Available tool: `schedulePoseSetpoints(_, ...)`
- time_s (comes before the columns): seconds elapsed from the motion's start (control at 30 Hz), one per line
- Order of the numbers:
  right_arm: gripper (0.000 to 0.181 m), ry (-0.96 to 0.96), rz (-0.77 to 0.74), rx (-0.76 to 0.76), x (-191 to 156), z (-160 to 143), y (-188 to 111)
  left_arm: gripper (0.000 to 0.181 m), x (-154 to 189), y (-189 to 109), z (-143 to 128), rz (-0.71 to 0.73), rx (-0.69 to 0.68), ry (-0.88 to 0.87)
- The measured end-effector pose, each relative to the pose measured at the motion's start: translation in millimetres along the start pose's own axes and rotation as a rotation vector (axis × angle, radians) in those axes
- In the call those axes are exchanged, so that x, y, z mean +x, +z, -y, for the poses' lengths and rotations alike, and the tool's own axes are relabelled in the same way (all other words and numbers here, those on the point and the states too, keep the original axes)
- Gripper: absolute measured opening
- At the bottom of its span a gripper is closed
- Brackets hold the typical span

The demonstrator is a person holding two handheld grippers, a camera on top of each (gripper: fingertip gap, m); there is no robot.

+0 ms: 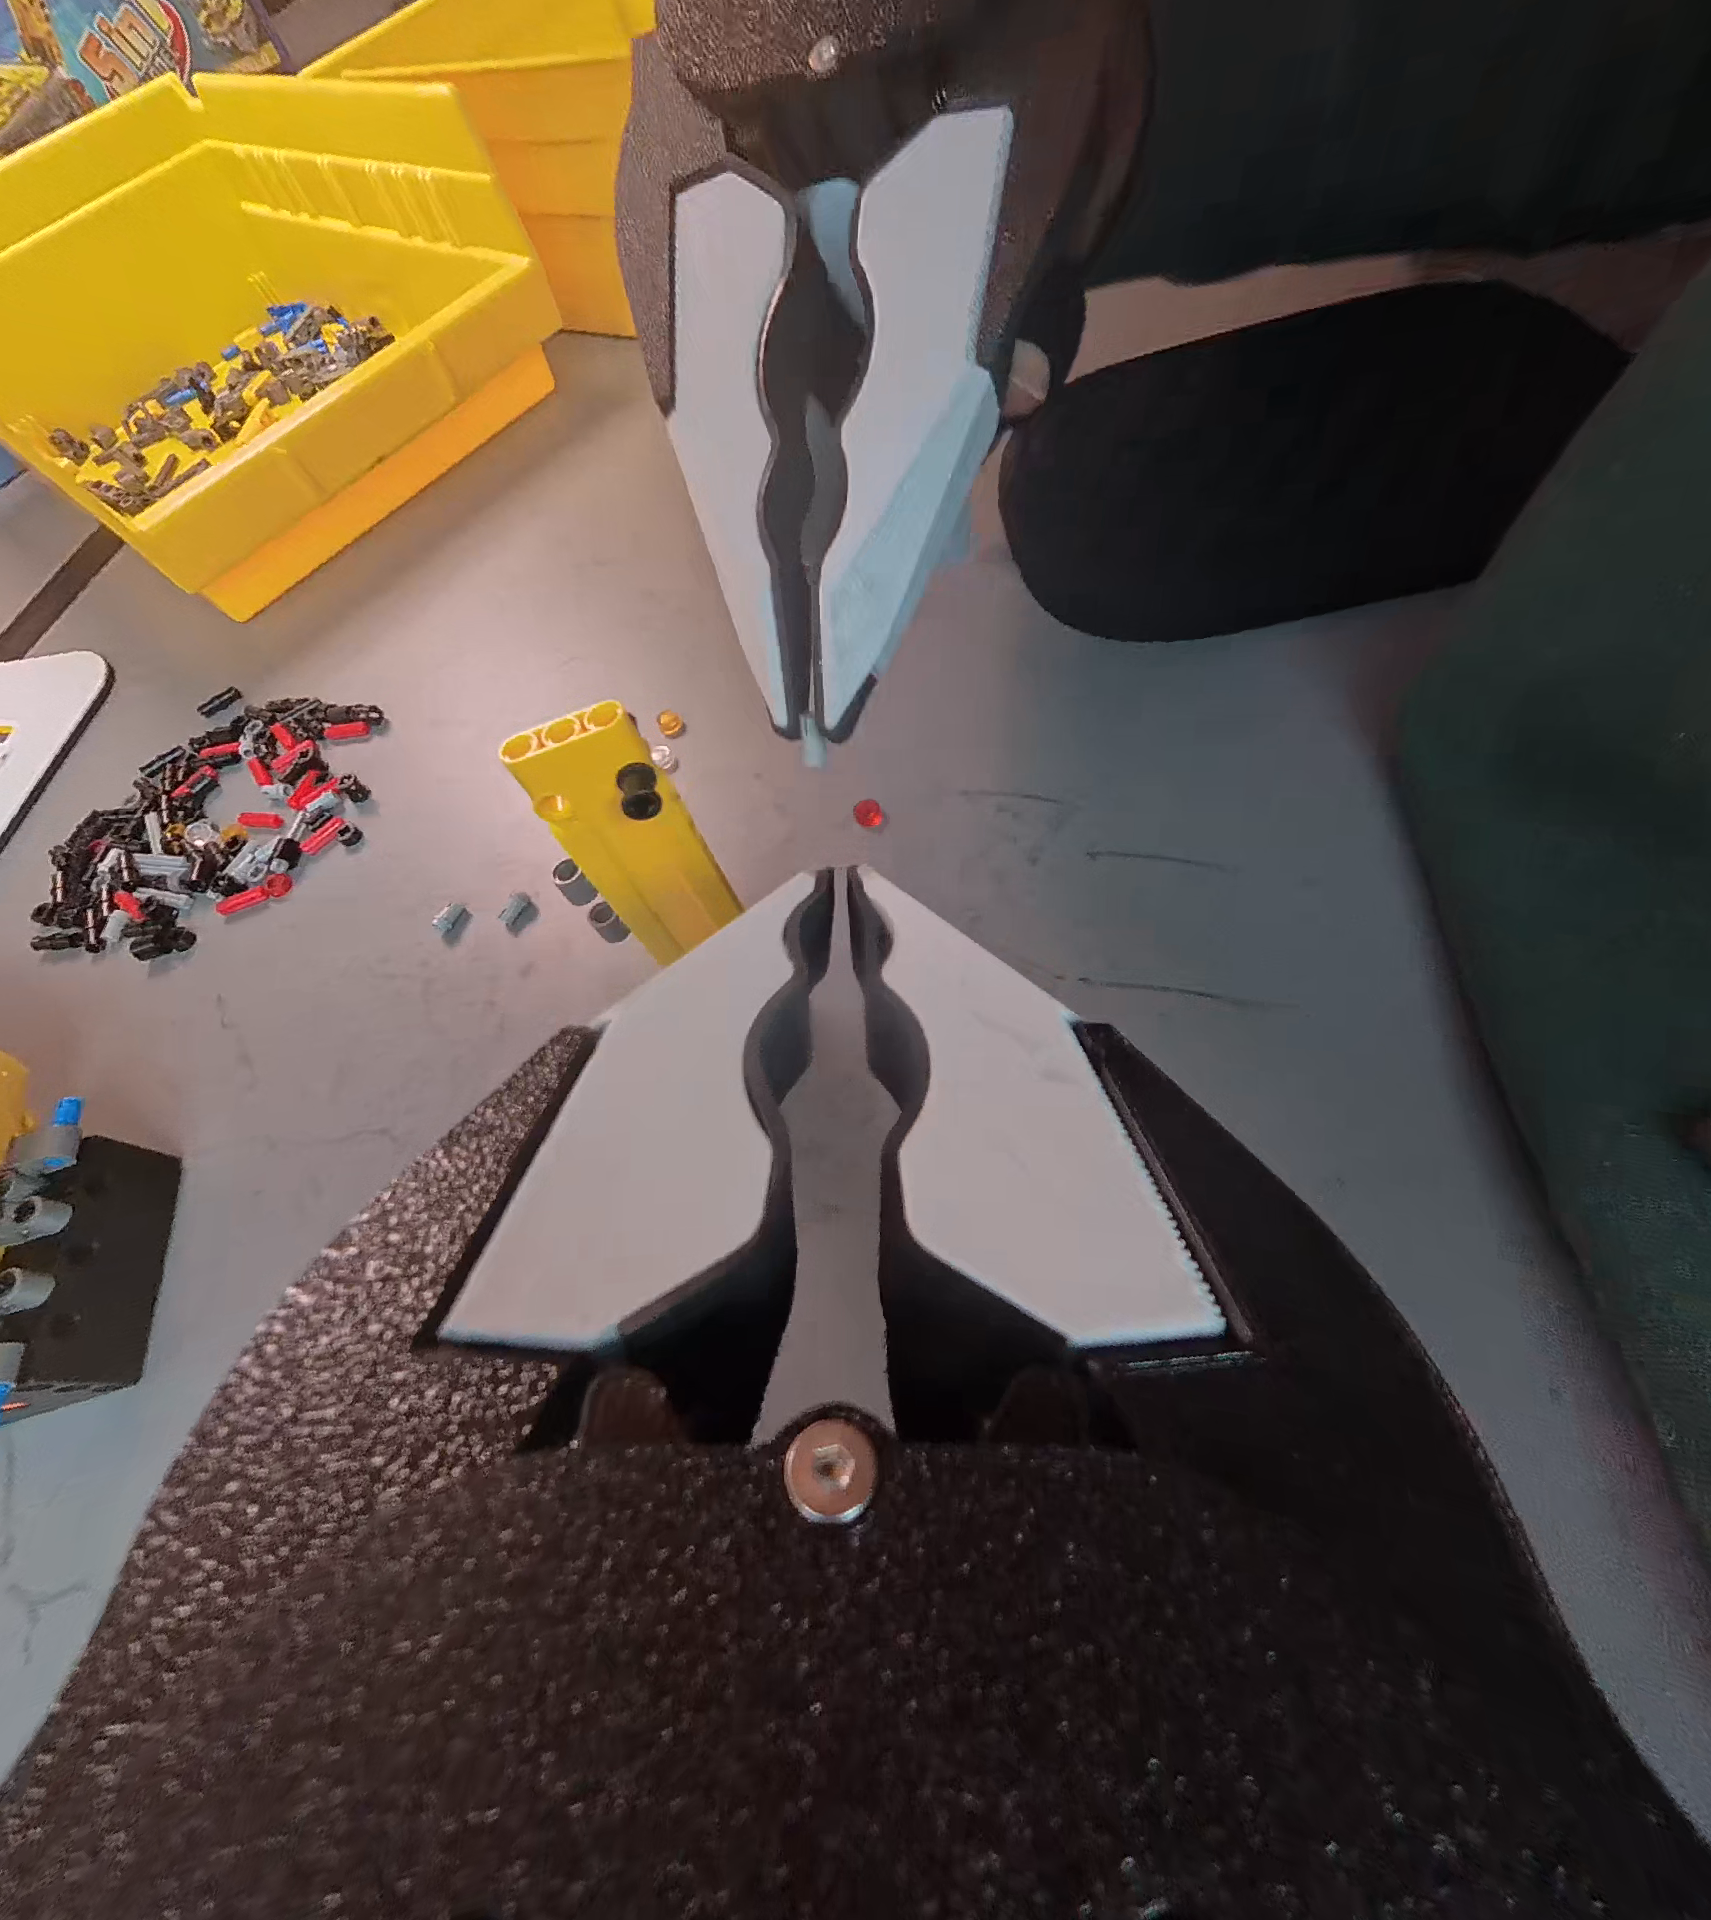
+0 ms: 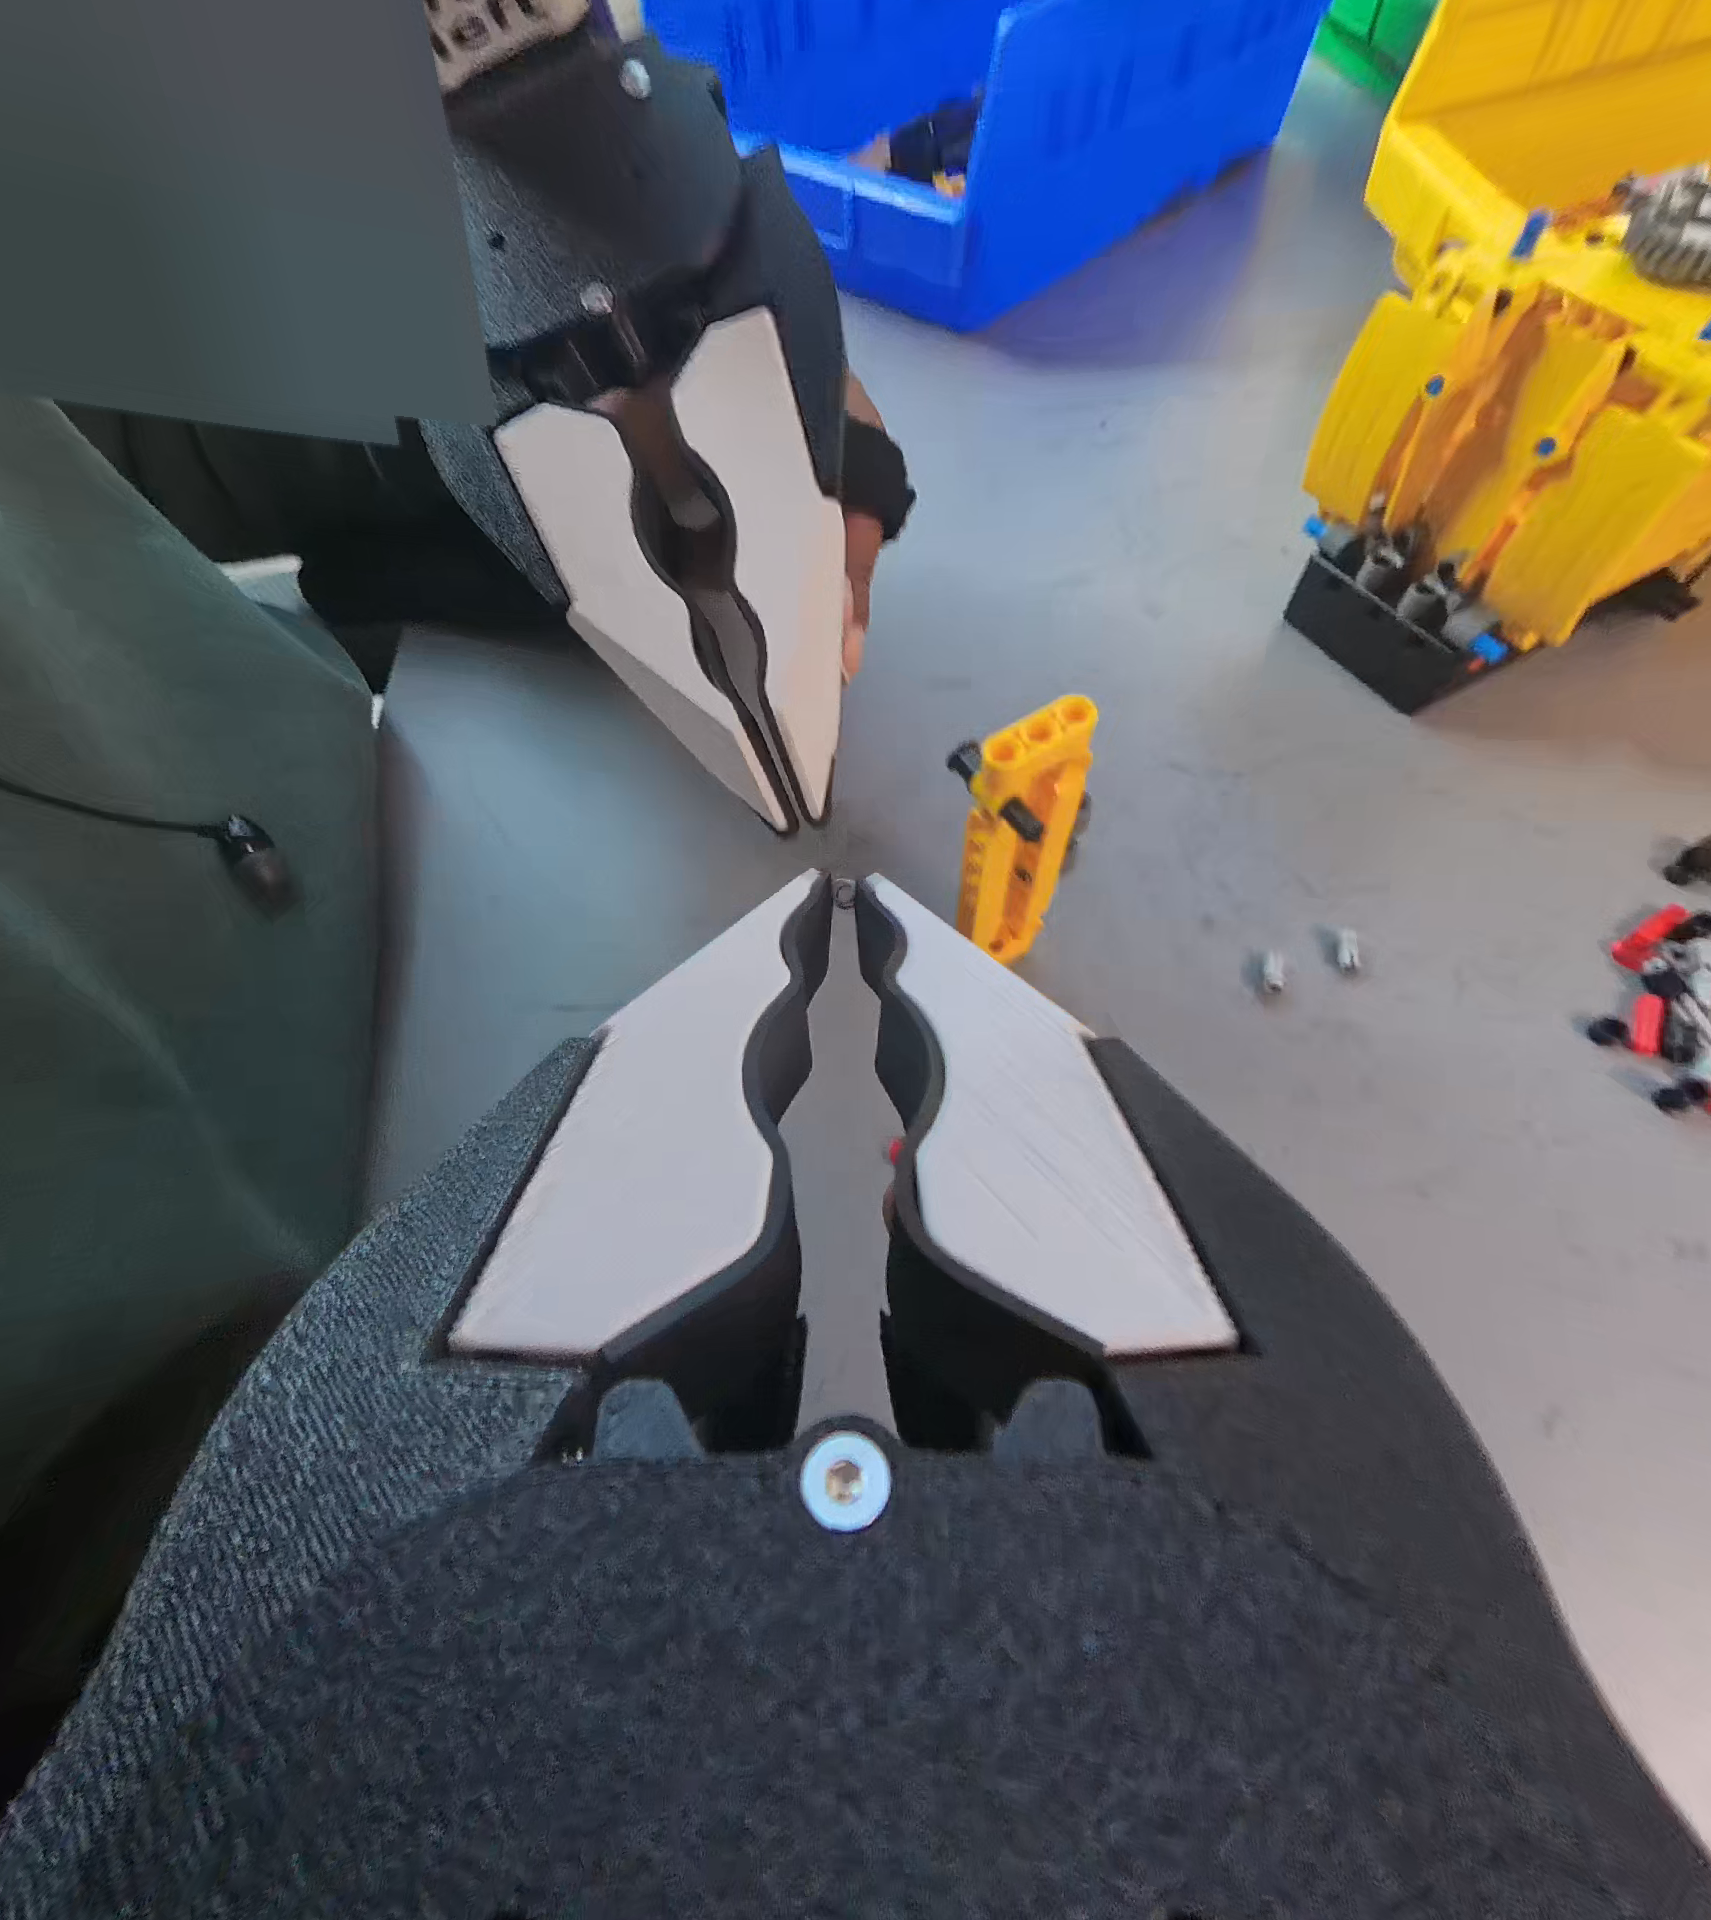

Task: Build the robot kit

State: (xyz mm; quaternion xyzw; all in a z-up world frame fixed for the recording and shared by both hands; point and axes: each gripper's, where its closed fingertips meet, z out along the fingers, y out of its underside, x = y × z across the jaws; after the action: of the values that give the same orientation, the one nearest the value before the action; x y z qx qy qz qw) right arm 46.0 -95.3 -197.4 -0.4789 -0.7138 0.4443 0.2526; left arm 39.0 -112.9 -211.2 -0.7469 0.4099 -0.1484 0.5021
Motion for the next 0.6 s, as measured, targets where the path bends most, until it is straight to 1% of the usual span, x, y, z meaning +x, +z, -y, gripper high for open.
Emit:
schedulePoseSetpoints(0.1, 0.004, 0.001, -0.014, -0.208, 12, -34, -6, 0.009, -2, 3, -6, 0.002, -0.028, -0.013)
schedulePoseSetpoints(0.17, 0.004, 0.009, -0.007, -0.283, 13, -49, -6, 0.010, -8, 4, -12, 0.031, -0.062, -0.016)
schedulePoseSetpoints(0.33, 0.004, 0.033, 0.015, -0.359, 13, -67, -3, 0.011, -22, 2, -30, 0.108, -0.130, 0.011)
schedulePoseSetpoints(0.6, 0.004, 0.046, 0.023, -0.380, 14, -71, -1, 0.011, -24, 3, -37, 0.107, -0.154, 0.001)
